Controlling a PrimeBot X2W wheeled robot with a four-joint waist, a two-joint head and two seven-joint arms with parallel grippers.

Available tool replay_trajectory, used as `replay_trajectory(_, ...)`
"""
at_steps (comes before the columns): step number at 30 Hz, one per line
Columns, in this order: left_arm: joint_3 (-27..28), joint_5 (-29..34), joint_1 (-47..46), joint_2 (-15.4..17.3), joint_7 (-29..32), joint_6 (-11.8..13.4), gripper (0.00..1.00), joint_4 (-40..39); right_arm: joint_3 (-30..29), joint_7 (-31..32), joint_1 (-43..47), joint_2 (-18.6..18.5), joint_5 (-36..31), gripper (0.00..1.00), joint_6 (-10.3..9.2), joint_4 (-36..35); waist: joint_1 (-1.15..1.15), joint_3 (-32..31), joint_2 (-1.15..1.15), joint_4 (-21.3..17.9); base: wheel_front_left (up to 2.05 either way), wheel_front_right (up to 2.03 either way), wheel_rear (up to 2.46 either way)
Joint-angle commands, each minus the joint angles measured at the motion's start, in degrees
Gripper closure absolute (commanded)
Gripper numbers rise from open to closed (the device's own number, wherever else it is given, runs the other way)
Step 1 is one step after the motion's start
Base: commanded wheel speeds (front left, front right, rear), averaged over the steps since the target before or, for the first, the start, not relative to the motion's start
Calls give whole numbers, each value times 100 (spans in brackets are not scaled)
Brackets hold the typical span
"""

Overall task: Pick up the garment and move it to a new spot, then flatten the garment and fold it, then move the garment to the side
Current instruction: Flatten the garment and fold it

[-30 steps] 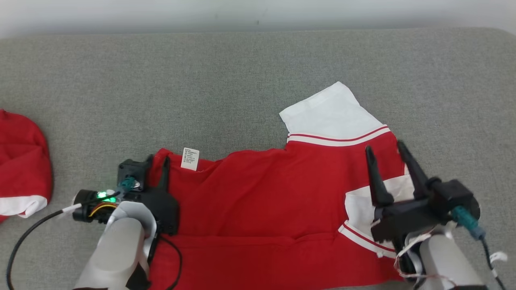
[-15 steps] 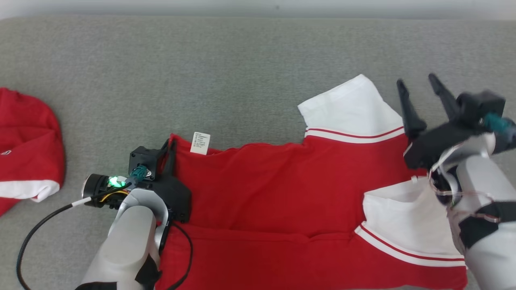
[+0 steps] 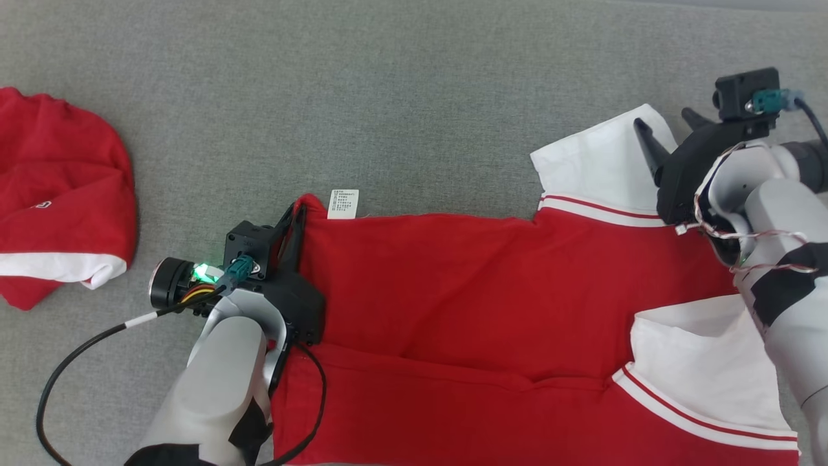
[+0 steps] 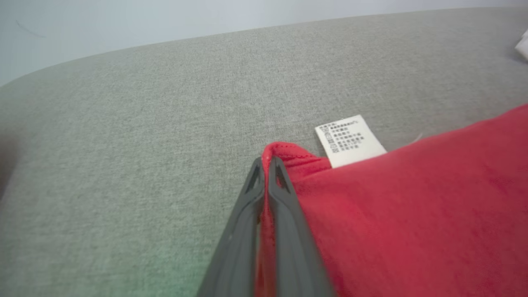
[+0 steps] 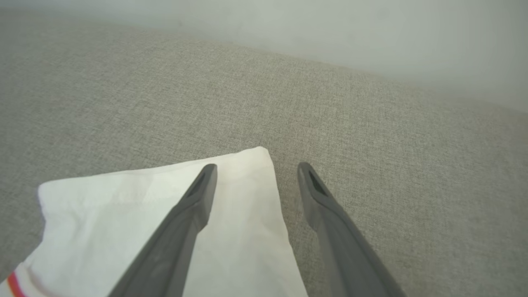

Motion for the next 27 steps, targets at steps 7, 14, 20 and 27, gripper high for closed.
replay_trajectory(7,-197,-211,-60,21,-8,44,100,0,236,262,-383,-106,175,16,-16,468,0,70,-1,71,0,0,0)
replay_trajectory(14,-411,-403,-144,14,-7,78,100,17,565,275,-515,-201,207,71,-16,706,0,155,-1,131,0,0,0)
replay_trajectory(20,-500,-483,-162,18,-7,169,100,-40,689,34,-641,-254,312,100,-16,838,0,171,-1,174,0,0,0)
replay_trajectory(27,-504,-525,-128,22,-7,230,100,-75,740,-409,-792,-320,277,100,-16,1110,0,137,-1,179,0,0,0)
